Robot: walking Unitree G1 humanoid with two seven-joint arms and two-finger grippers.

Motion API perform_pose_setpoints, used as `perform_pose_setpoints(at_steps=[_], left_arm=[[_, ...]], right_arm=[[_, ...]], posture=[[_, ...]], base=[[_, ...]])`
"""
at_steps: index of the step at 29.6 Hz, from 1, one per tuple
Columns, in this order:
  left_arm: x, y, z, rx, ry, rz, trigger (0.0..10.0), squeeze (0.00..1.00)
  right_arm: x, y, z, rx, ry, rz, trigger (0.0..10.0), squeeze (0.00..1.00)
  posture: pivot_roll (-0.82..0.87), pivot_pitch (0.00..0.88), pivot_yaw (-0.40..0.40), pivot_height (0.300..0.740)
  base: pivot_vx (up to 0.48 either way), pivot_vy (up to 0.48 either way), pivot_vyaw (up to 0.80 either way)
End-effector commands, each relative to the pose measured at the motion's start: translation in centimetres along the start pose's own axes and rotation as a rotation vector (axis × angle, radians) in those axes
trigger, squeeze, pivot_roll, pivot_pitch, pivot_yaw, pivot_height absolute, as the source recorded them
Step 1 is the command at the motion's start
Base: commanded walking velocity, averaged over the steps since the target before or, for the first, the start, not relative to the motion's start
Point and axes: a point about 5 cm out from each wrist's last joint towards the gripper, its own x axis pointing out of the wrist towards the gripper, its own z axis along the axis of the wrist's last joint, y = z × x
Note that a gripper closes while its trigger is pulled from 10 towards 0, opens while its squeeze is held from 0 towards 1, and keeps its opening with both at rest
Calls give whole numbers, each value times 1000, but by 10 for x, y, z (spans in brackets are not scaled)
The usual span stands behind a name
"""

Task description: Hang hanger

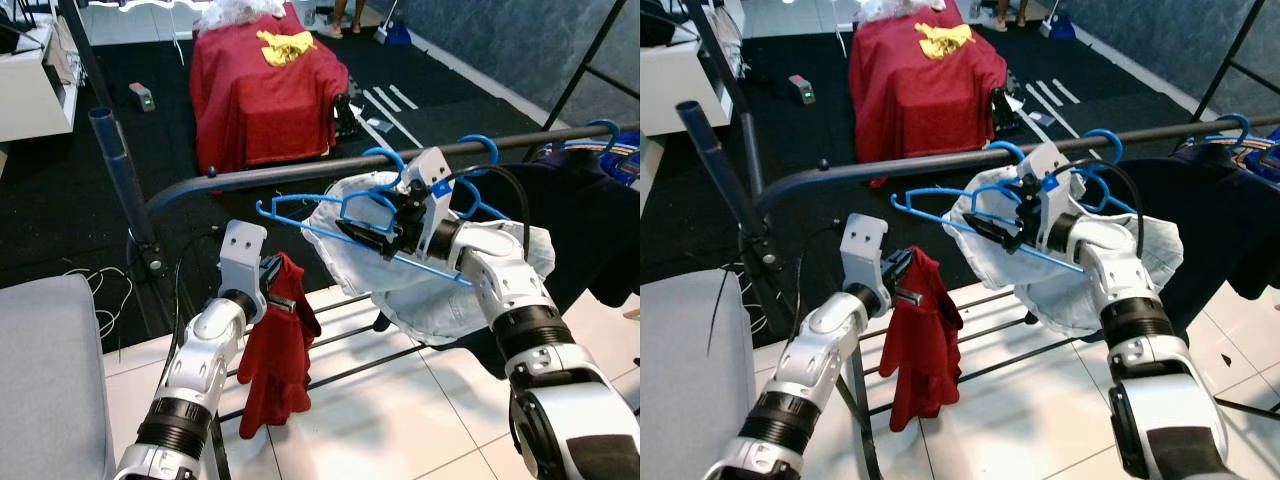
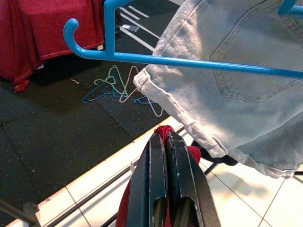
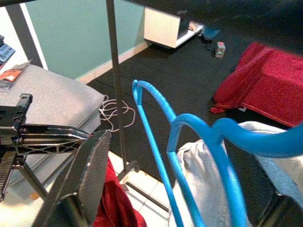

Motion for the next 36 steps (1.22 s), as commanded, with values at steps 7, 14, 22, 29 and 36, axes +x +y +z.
perform_pose_setpoints(at_steps=[7, 14, 22, 29, 36], left_arm=[[-1, 3, 3, 9, -15, 12, 10000, 0], [-1, 3, 3, 10, -14, 8, 10000, 0], [-1, 3, 3, 12, -11, 2, 10000, 0], [-2, 2, 1, 16, -3, -3, 10000, 0], [0, -8, 0, 28, 5, -53, 10000, 0]], right_arm=[[0, 0, -2, -17, 4, 12, 4431, 0], [0, -1, -3, -34, 2, 8, 4392, 0], [-1, 2, -4, -98, 12, -3, 3608, 0], [-4, 5, -7, -141, 26, -14, 3059, 0], [-7, 16, -9, -411, 90, -171, 0, 0]], posture=[[-46, 119, -68, 740], [-47, 121, -65, 740], [-53, 127, -61, 740], [-51, 127, -62, 740], [-48, 55, -46, 740]], base=[[0, 0, 0], [0, 0, 0], [0, 0, 0], [0, 0, 0], [0, 0, 0]])
